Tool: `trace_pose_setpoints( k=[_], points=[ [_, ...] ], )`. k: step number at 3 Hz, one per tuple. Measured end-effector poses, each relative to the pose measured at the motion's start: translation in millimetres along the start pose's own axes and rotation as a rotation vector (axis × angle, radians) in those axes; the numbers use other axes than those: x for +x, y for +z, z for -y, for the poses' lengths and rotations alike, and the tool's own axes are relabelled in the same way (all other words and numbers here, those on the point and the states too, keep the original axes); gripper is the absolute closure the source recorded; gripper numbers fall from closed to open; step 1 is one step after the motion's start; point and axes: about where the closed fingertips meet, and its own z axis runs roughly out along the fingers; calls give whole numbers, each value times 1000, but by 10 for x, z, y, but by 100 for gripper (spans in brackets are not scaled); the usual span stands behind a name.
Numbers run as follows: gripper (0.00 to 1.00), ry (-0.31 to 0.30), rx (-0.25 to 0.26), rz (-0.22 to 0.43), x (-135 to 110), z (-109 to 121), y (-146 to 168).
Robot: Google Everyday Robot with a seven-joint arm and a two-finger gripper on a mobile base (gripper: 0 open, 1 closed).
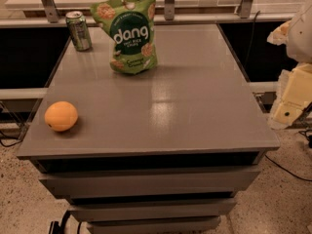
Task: Move green rice chip bag near orange
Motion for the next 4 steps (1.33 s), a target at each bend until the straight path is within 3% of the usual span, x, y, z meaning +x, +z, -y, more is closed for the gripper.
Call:
trace_pose_setpoints(
  k=[1,2,4],
  points=[
    [0,0,0,0,0,0,0],
    [0,14,15,65,-135,87,-28],
    [0,23,78,326,-861,755,-83]
  ],
)
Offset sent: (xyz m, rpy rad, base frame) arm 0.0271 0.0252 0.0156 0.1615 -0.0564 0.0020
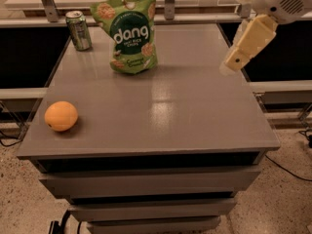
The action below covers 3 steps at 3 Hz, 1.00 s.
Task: Move green rice chip bag near orange
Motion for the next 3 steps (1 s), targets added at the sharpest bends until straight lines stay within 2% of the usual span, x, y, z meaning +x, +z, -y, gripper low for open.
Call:
trace_pose_setpoints(
  k=[1,2,3],
  points=[
    [0,-1,10,102,-346,396,265],
    [0,16,4,195,-652,741,660],
    [0,33,-14,282,-922,940,1060]
  ],
)
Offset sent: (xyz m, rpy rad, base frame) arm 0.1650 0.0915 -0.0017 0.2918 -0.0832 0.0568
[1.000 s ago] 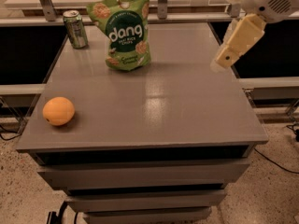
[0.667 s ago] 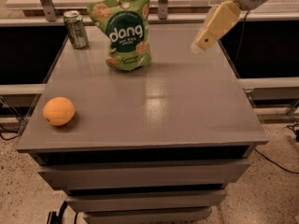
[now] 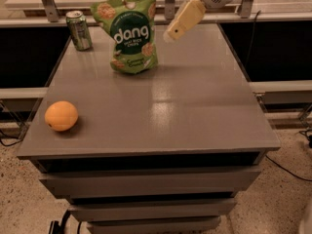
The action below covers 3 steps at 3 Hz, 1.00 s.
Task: Move green rice chip bag near orange
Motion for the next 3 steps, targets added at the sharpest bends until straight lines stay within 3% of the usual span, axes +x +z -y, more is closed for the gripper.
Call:
trace_pose_setpoints(
  k=[1,3],
  points=[
    [0,27,-23,76,-98,79,412],
    [0,64,-76,155,-188,48,1018]
  ],
)
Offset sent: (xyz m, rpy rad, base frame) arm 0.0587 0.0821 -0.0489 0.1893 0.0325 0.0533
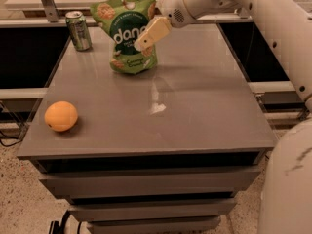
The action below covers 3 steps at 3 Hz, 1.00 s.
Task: Move green rice chip bag near orange
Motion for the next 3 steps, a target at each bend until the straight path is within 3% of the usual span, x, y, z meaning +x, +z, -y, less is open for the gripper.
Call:
trace_pose_setpoints(
  k=[2,3],
  points=[
    [41,10,-98,81,79,-93,394],
    [64,-6,-145,125,94,-148,388]
  ],
)
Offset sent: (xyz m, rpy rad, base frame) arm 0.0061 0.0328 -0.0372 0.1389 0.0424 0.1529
